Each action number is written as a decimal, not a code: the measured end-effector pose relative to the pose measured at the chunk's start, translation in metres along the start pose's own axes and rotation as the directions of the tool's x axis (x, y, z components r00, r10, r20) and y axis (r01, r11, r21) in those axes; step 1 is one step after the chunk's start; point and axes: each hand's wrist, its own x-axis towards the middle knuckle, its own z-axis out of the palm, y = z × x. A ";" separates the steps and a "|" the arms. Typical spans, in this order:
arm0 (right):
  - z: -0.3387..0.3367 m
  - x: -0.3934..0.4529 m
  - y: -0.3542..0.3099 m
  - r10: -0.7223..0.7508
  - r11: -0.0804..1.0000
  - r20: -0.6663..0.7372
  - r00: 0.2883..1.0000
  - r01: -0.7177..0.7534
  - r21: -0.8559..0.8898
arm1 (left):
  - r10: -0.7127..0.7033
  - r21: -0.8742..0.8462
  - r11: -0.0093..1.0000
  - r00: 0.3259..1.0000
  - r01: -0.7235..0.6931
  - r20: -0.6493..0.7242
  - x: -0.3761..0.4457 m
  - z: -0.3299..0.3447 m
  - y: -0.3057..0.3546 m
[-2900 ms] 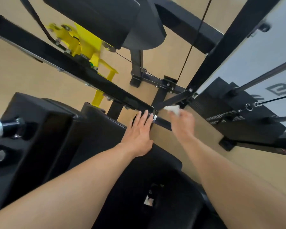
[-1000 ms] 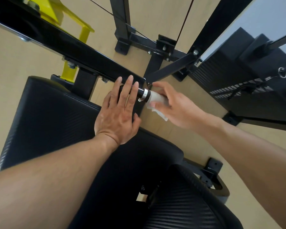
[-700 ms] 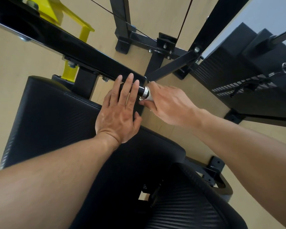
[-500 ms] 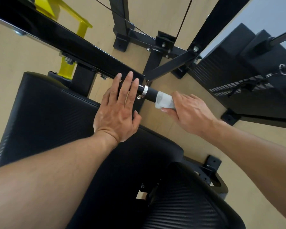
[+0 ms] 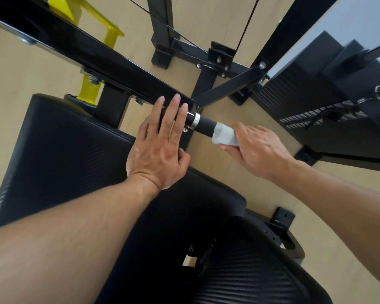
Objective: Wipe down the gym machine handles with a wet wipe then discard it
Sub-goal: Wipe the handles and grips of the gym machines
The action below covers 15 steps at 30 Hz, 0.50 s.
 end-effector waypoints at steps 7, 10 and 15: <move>-0.010 0.050 -0.055 -0.059 0.998 -0.140 0.988 0.063 0.025 | -0.012 0.022 1.000 1.000 0.012 -0.009 0.000 0.000 0.002; -0.004 0.033 -0.035 -0.027 1.000 -0.109 0.994 0.025 -0.017 | -0.005 0.025 1.000 1.000 0.006 -0.009 -0.001 0.000 0.002; 0.013 -0.010 0.009 0.104 0.991 -0.071 0.992 -0.110 -0.081 | -0.002 0.014 1.000 1.000 0.002 -0.002 0.000 0.000 0.001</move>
